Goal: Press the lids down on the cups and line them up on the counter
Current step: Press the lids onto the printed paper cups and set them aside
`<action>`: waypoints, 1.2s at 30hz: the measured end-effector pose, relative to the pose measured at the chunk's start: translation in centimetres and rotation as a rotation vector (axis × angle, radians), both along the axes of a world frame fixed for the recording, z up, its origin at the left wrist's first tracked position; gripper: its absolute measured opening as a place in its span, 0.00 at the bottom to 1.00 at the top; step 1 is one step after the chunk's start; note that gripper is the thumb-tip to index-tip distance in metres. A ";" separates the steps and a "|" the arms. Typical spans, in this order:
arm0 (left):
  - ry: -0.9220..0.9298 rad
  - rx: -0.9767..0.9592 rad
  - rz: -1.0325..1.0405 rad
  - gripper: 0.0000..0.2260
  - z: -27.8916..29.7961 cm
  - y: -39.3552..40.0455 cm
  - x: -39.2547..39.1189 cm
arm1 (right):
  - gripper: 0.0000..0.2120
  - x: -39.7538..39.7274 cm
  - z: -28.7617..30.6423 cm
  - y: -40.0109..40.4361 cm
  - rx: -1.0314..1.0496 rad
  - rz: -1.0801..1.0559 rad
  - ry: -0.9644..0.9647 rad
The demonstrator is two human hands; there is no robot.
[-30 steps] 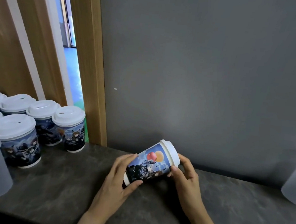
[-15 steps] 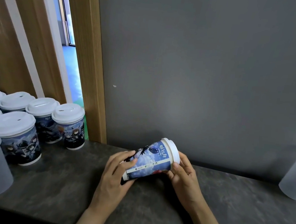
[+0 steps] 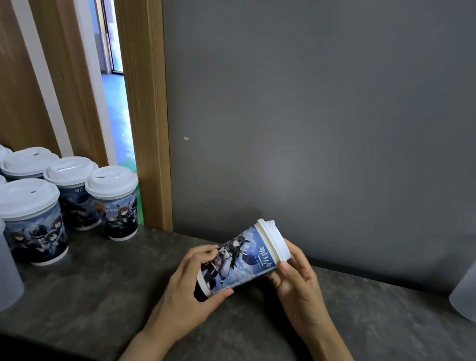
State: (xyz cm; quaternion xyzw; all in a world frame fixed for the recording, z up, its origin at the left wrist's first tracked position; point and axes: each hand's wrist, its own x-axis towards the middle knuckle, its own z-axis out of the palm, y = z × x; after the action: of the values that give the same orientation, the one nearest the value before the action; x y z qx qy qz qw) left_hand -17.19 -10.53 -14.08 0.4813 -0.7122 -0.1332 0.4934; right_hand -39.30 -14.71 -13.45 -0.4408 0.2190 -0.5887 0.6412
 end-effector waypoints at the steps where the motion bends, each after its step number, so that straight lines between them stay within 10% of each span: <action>1: -0.016 -0.039 -0.005 0.25 0.0 0.0 -0.1 | 0.25 0.1 0.0 0.0 0.002 0.005 -0.003; 8: -0.031 -0.094 -0.074 0.22 0.1 0.2 -0.2 | 0.26 0.2 0.5 0.2 0.037 0.002 -0.057; 14: -0.040 0.220 -0.064 0.27 0.0 0.2 0.2 | 0.30 0.0 0.6 0.2 0.050 0.005 -0.036; 23: -0.126 -0.102 -0.023 0.29 0.1 0.2 0.0 | 0.20 0.2 0.3 0.2 0.076 -0.006 -0.066; 36: -0.028 0.085 -0.035 0.27 0.4 0.3 0.2 | 0.29 -0.3 0.4 0.1 0.106 0.006 -0.053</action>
State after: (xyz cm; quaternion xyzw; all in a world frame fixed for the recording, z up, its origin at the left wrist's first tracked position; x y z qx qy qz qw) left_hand -17.00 -10.28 -13.69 0.4911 -0.7210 -0.1651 0.4602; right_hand -39.59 -14.65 -13.09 -0.3910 0.2315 -0.5858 0.6710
